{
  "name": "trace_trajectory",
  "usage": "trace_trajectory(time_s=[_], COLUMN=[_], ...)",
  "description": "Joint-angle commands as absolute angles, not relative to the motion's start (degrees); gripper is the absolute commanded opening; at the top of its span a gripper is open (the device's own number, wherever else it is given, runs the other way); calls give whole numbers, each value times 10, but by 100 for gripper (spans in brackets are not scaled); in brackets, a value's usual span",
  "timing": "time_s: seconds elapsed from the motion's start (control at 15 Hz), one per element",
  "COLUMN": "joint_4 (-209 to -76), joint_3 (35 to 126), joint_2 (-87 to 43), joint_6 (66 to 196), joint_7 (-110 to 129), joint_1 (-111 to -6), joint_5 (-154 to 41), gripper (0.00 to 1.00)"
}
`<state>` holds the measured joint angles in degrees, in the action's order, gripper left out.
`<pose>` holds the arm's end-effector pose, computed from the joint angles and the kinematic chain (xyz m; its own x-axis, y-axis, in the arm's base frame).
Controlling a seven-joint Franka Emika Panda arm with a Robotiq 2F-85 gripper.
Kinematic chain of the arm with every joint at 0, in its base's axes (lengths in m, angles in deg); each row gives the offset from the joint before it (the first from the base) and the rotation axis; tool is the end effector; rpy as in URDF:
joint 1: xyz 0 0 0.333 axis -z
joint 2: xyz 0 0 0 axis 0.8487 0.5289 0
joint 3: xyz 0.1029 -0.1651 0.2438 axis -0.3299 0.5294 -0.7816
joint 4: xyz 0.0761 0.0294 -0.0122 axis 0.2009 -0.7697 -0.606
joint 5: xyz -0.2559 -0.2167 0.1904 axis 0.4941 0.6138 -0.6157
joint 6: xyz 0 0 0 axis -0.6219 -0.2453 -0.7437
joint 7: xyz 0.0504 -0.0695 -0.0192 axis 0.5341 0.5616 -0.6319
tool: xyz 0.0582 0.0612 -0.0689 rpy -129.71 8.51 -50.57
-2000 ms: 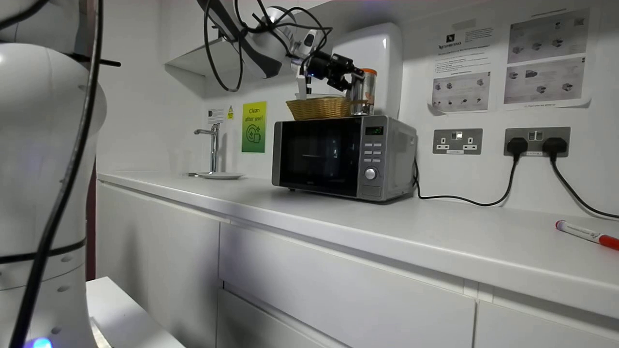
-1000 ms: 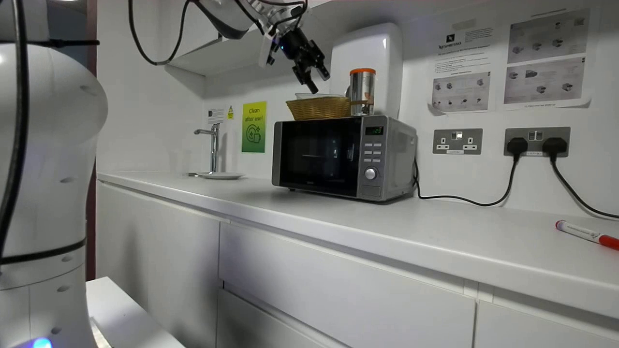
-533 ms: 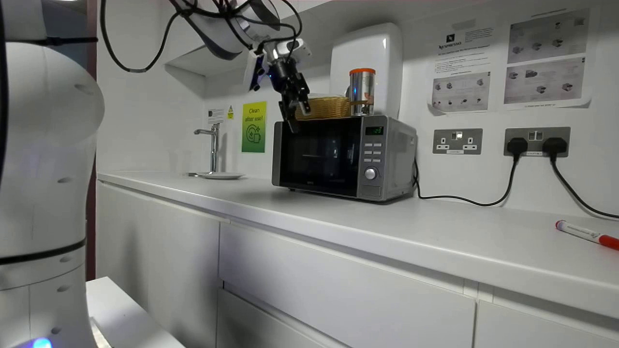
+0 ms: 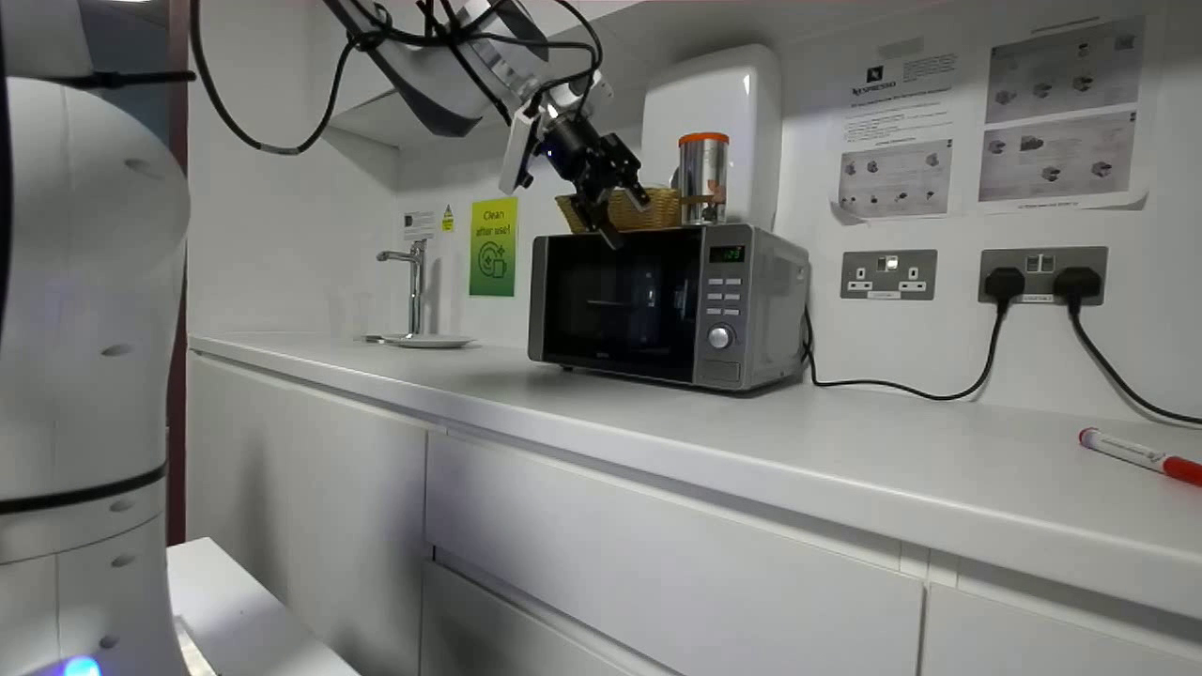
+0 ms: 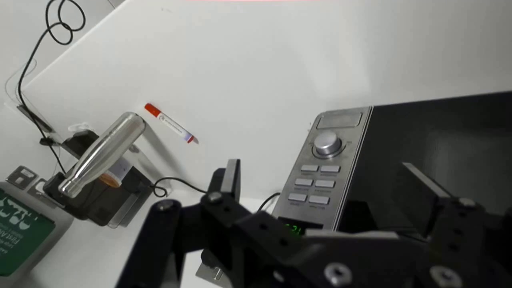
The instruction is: Put the silver can on top of the microwave
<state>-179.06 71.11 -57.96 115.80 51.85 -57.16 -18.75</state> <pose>0.4674 0.0052 0.5247 0.8298 -0.2610 0.4933 -0.4818 -0.7812 0.3970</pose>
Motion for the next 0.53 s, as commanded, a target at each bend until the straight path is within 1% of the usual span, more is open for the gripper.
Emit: trace_trajectory(time_s=[0.0,0.13,0.4,0.47], joint_4=[-1798,-1797,-1788,-1786], joint_3=[706,709,713,713], joint_2=[-586,-582,-577,-576], joint_6=[1209,1222,1226,1227], joint_7=[562,584,611,617], joint_1=[-550,-546,-542,-542], joint_5=[-126,-101,-66,-57], gripper=[78,60,30,21])
